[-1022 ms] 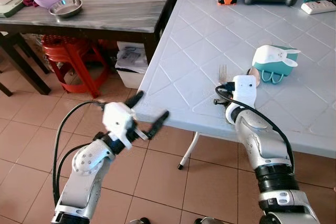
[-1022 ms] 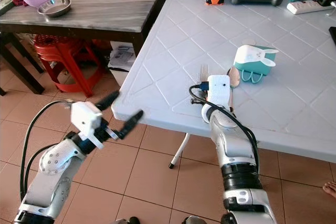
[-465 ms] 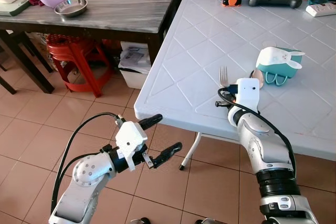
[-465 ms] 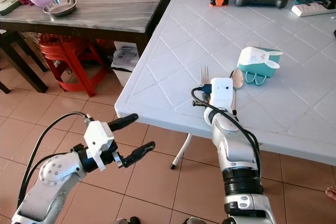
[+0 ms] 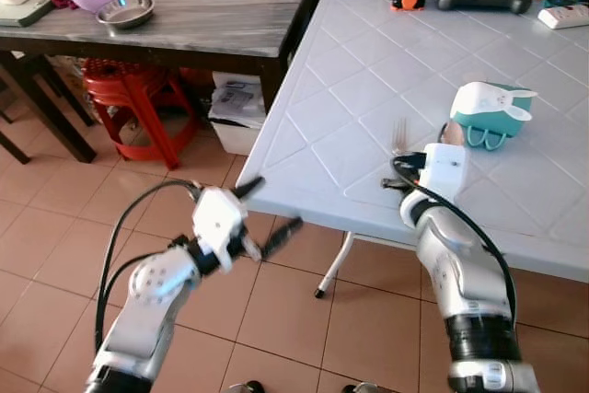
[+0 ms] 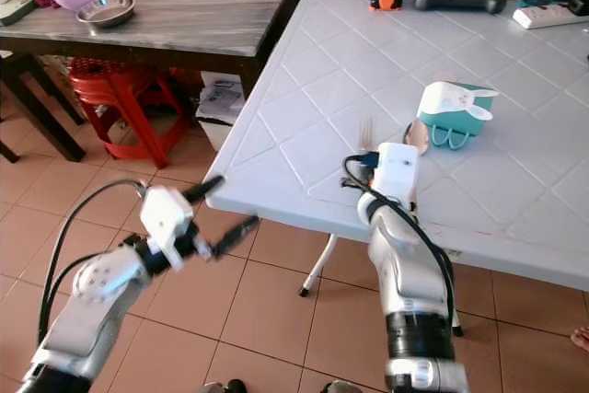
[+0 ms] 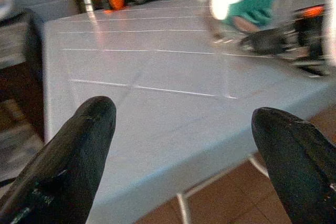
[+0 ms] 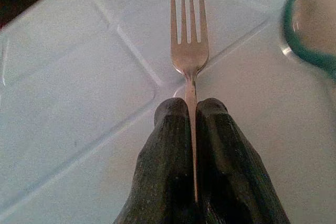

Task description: Setting the table

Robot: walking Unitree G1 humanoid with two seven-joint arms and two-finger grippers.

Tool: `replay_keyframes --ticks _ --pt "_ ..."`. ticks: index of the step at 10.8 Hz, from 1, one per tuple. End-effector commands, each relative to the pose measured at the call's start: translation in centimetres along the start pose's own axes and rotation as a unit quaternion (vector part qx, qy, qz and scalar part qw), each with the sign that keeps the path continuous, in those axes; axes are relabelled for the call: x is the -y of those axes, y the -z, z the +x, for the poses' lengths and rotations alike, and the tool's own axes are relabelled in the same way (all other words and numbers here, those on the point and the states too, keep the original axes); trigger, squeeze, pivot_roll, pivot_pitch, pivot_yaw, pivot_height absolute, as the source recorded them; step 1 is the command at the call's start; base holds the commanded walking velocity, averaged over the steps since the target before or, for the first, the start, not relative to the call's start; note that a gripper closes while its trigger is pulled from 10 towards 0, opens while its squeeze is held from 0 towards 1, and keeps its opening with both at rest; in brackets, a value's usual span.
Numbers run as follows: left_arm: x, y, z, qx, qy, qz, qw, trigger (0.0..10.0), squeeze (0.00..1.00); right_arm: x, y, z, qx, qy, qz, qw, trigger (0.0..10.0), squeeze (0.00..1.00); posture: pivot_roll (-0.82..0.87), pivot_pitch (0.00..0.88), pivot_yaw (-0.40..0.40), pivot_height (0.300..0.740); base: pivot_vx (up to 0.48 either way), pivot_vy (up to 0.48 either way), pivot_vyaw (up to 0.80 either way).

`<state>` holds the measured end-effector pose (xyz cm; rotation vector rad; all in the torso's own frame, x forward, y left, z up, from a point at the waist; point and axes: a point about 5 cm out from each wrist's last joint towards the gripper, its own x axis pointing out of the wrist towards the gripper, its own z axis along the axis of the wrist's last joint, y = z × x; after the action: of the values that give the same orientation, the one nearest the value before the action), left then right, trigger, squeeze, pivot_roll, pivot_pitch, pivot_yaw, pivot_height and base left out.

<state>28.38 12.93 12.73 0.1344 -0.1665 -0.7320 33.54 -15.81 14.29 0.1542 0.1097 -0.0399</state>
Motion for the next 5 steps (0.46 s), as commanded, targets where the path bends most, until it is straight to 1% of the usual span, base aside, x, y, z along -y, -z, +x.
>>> replay_keyframes --ticks 1,3,4,5 --pt "-1.0 0.2 -0.2 0.000 -0.041 0.003 0.999 10.0 0.00 0.0 -1.8 -0.4 0.054 0.003 0.009 0.998 0.0 0.00 -0.06 0.131 0.073 0.740 0.000 0.000 0.00" --pt "-1.2 0.3 -0.1 0.008 -0.077 0.000 0.997 10.0 0.00 0.0 -3.6 -1.0 0.116 0.011 0.007 0.993 0.0 0.00 -0.06 0.122 0.072 0.740 0.000 0.000 0.00" --pt "-1.6 0.6 0.0 -0.001 -0.118 0.000 0.993 10.0 0.00 0.0 -4.2 -1.4 0.141 0.014 0.001 0.990 0.0 0.00 -0.05 0.119 0.073 0.740 0.000 0.000 0.00" --pt "-1.9 0.8 0.1 -0.006 -0.150 0.001 0.989 10.0 0.00 0.1 -4.4 -1.8 0.156 0.019 -0.004 0.988 3.4 0.00 -0.06 0.114 0.075 0.740 0.000 0.000 0.00"
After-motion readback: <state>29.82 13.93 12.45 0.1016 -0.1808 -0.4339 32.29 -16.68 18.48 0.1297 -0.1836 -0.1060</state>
